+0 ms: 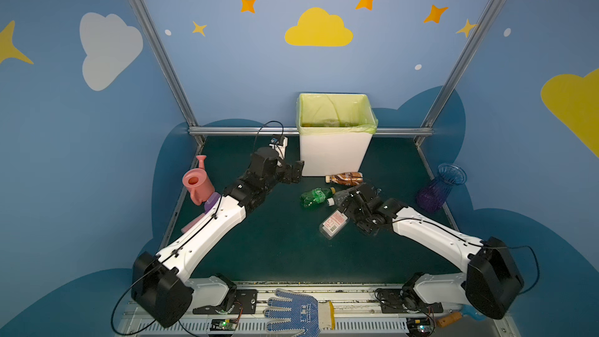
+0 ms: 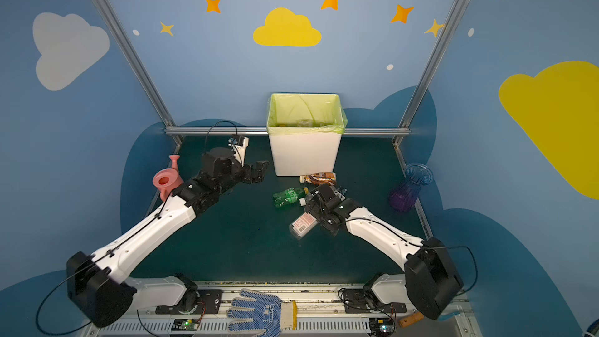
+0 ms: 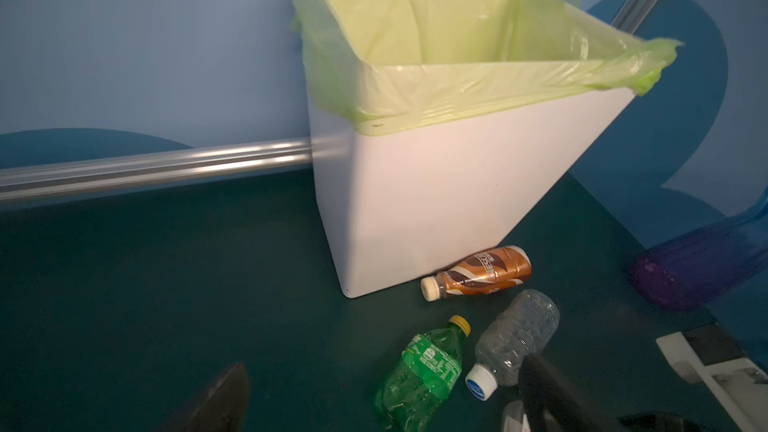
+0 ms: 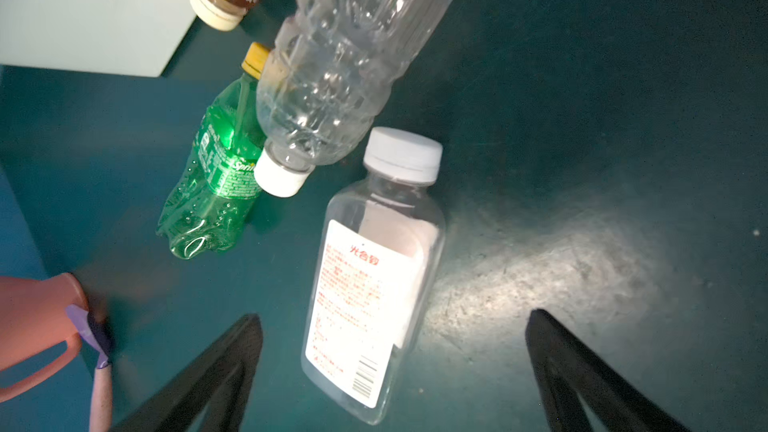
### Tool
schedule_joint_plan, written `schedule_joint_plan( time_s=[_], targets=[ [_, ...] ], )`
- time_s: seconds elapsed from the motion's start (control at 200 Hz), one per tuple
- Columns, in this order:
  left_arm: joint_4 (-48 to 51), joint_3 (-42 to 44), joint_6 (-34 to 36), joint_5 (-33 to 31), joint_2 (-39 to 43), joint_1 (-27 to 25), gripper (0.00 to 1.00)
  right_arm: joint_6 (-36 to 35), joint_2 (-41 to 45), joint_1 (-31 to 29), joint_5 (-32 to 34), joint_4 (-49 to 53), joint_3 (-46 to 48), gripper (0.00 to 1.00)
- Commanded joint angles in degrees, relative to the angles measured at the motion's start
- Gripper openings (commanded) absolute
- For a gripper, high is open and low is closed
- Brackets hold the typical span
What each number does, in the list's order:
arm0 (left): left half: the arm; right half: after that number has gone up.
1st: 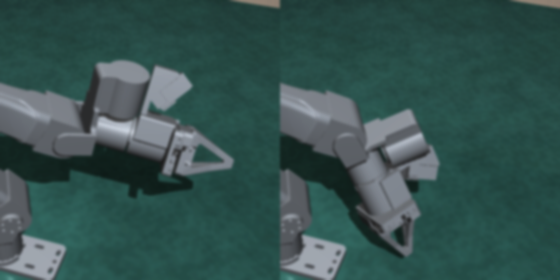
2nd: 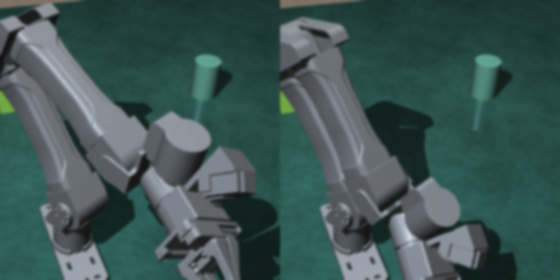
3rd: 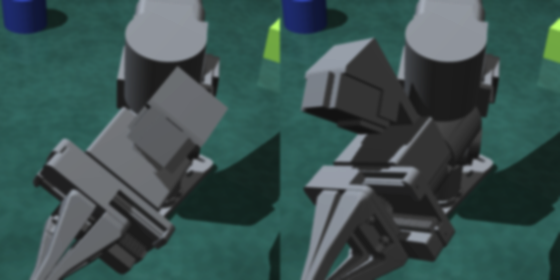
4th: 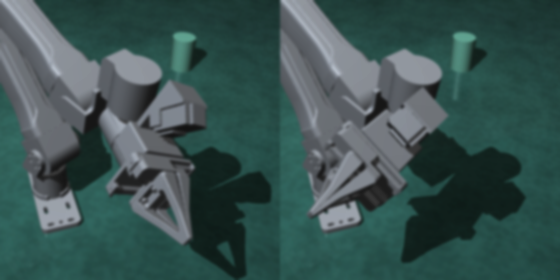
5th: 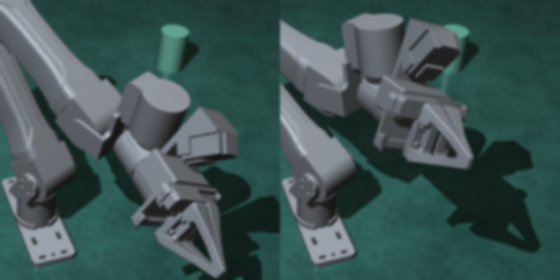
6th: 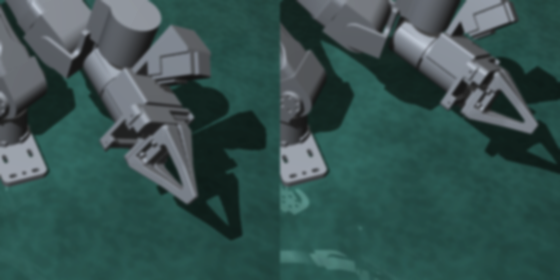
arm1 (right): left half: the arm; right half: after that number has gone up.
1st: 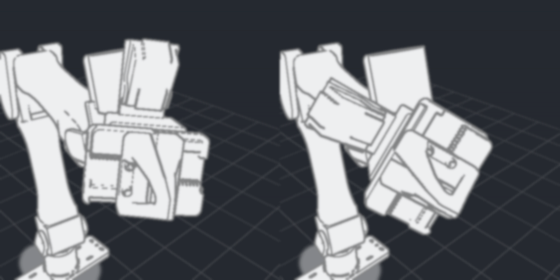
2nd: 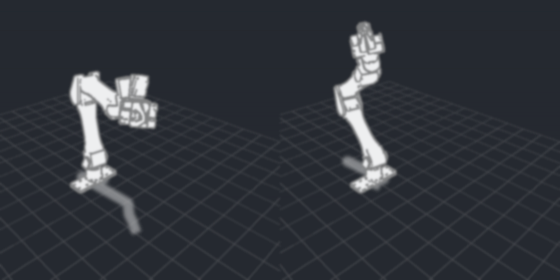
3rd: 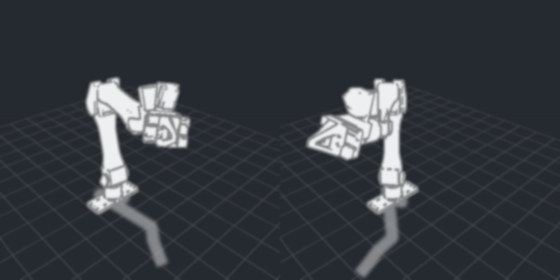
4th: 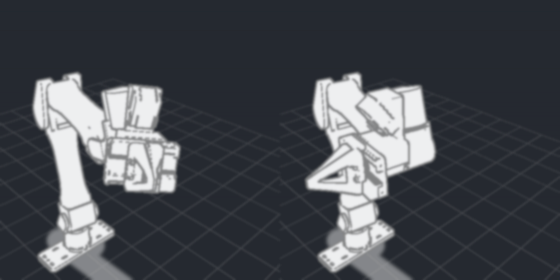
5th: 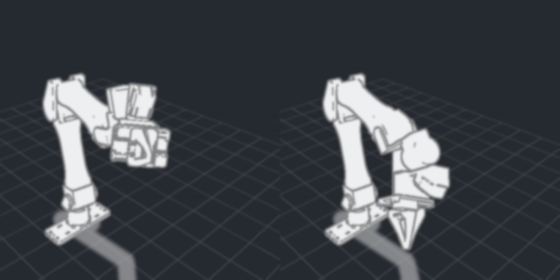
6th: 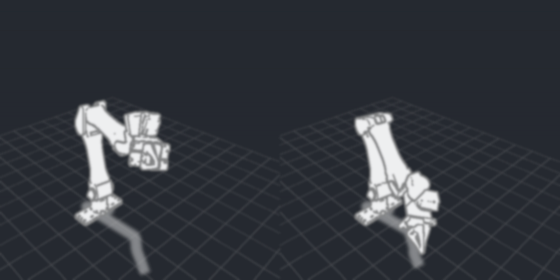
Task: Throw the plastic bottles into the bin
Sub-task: 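Withdraw the left gripper while the right gripper reaches to the white-capped bottle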
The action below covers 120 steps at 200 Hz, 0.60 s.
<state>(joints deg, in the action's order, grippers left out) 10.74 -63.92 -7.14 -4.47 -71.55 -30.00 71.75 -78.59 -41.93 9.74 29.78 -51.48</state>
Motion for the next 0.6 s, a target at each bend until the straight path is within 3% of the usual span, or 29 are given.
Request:
schedule_joint_plan(
  time_s=[0.0,0.145,0.27,0.471,0.596],
  targets=[
    [-0.5,4.9,-3.2,-4.4,4.2,0.7,1.0,4.2,-6.0,-2.7,3.2,5.5,-5.4,0.98],
    [1.6,10.9,-5.0,-6.4,8.2,1.3,1.0,5.9,-15.4,-4.0,1.2,11.8,-13.2,0.98],
    [2.0,14.3,-6.0,-6.9,11.1,1.9,1.0,5.0,-21.9,-4.1,0.0,11.1,-16.9,0.98],
    [3.3,16.0,-6.2,-7.3,12.6,2.3,1.0,2.8,-30.3,-4.1,-1.6,14.9,-21.7,0.97],
    [3.3,16.4,-6.2,-7.7,12.4,2.7,1.0,2.3,-29.4,-4.4,-1.8,13.1,-18.8,0.86]
  ],
)
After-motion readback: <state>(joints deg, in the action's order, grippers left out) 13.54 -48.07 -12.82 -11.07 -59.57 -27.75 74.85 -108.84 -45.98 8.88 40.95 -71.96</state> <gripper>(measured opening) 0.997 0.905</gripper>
